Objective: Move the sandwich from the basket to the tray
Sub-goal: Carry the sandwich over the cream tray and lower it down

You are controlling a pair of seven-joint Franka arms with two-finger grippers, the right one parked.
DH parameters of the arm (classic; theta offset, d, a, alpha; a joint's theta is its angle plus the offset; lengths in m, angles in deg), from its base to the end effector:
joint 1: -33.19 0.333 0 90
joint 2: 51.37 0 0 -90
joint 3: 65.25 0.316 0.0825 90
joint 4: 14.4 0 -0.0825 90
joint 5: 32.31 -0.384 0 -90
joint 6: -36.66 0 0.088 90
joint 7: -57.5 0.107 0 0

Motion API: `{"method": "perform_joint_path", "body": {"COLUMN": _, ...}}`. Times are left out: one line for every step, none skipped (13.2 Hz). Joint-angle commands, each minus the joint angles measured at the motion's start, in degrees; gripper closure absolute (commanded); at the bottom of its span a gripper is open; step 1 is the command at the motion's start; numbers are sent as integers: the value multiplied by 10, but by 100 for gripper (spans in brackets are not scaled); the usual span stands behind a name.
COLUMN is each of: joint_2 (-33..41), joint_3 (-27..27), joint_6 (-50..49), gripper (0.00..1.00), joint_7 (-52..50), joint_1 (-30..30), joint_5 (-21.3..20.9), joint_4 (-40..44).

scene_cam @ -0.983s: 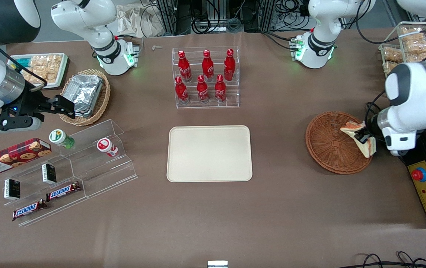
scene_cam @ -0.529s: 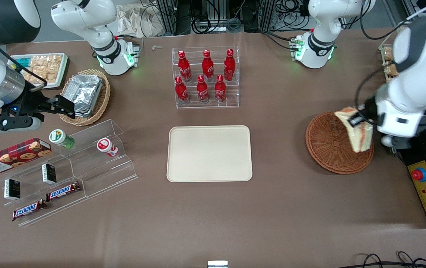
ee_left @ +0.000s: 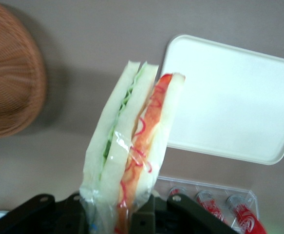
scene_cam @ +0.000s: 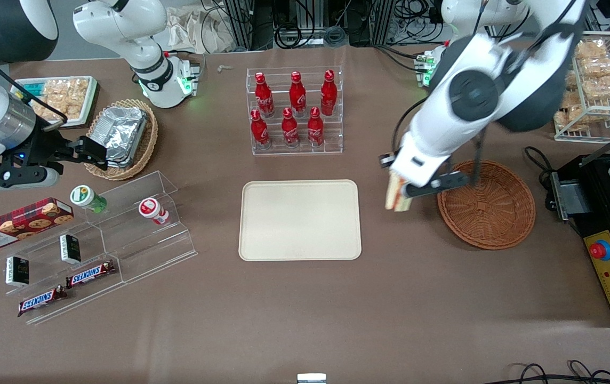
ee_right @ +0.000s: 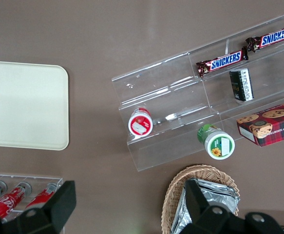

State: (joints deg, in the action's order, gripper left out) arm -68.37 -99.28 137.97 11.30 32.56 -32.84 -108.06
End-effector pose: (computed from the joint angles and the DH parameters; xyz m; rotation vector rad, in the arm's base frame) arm 0.5323 -0.3256 0.4614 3.0651 0.3233 -0.2892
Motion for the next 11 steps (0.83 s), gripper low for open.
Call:
{"method": "perform_joint_path", "body": {"joint_2": -44, "joint_3": -2, "joint_6": 102, "gripper": 100, "joint_7": -32, "joint_1": -23, "joint_5": -36, "joint_4": -57}}
{"method": "perform_joint_path", "body": {"joint_2": -61, "joint_3": -2, "joint_6": 140, "gripper": 100, "joint_7": -31, "joint_1": -24, "joint_5": -45, "joint_4": -72}}
{"method": "perform_joint_path", "body": {"joint_2": -87, "joint_3": -2, "joint_6": 166, "gripper": 100, "joint_7": -33, "joint_1": -25, "joint_5": -60, "joint_4": -75}}
{"method": "perform_joint_path", "body": {"joint_2": -108, "joint_3": -3, "joint_6": 172, "gripper": 100, "joint_7": -41, "joint_1": -36, "joint_5": -82, "joint_4": -73}}
{"method": "perform_joint_path", "body": {"joint_2": -129, "joint_3": 2, "joint_6": 178, "gripper": 100, "joint_7": -49, "joint_1": -58, "joint_5": -110, "joint_4": -70}}
{"method": "perform_joint_path", "body": {"joint_2": -160, "joint_3": 4, "joint_6": 200, "gripper": 100, "joint_7": -63, "joint_1": -63, "joint_5": -133, "joint_4": -64}}
{"method": "perform_joint_path", "body": {"joint_2": -186, "joint_3": 4, "joint_6": 230, "gripper": 100, "joint_7": -97, "joint_1": -69, "joint_5": -158, "joint_4": -60}}
{"method": "perform_joint_path", "body": {"joint_2": -200, "joint_3": 4, "joint_6": 245, "gripper": 100, "joint_7": -120, "joint_1": -82, "joint_5": -190, "joint_4": -60}}
{"method": "perform_joint_path", "body": {"joint_2": -214, "joint_3": 4, "joint_6": 250, "gripper": 100, "joint_7": -128, "joint_1": -83, "joint_5": -208, "joint_4": -59}}
{"method": "perform_joint_path", "body": {"joint_2": -226, "joint_3": 4, "joint_6": 258, "gripper": 100, "joint_7": -127, "joint_1": -83, "joint_5": -212, "joint_4": -55}}
{"method": "perform_joint_path", "body": {"joint_2": -238, "joint_3": 4, "joint_6": 268, "gripper": 100, "joint_7": -127, "joint_1": -84, "joint_5": -214, "joint_4": -52}}
